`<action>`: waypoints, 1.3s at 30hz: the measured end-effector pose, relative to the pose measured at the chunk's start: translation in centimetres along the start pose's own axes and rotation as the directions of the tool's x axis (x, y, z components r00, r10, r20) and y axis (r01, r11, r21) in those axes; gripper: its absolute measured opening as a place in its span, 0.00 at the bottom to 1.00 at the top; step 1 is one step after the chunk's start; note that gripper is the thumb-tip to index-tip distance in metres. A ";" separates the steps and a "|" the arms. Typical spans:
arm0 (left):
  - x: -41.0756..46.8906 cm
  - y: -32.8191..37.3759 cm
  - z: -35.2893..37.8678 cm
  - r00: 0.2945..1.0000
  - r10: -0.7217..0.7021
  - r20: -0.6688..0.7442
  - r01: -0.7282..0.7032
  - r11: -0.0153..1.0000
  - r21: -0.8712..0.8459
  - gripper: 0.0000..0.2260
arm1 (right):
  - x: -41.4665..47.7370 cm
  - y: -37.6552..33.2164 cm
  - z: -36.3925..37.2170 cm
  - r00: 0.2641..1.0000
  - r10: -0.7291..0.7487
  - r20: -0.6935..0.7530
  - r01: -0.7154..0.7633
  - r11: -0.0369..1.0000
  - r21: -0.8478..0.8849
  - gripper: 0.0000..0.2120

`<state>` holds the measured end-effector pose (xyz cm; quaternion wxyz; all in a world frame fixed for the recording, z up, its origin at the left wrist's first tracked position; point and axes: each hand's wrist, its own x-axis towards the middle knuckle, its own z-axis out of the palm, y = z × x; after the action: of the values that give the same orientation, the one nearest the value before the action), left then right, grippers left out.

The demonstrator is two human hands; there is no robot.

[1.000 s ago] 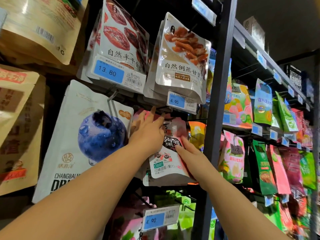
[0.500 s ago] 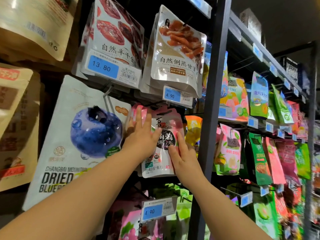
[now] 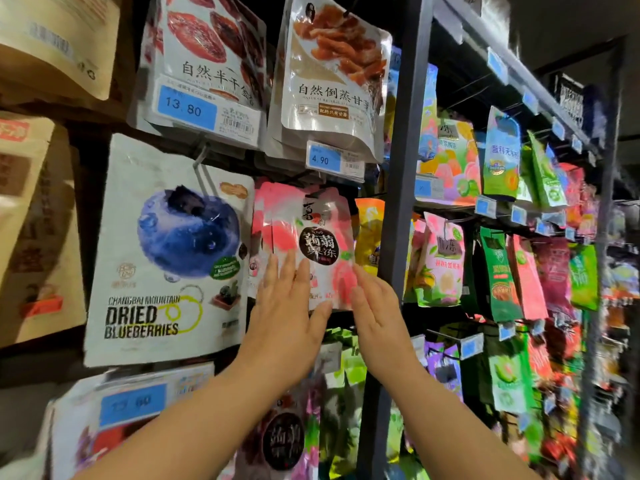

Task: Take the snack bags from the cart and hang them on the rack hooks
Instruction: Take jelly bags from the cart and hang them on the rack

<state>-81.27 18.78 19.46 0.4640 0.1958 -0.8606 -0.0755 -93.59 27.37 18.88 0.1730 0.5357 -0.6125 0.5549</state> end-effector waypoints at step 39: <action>-45.8 14.0 27.1 0.274 0.464 0.842 -0.022 0.879 -0.476 0.15 | -63.7 8.0 -25.4 -0.193 0.875 -0.443 -0.972 -0.231 -0.034 0.18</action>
<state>-84.92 48.83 -26.53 -0.0918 -0.1151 -0.9535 -0.2629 -86.75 77.38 -28.25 -0.1380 -0.2453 -0.8623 0.4211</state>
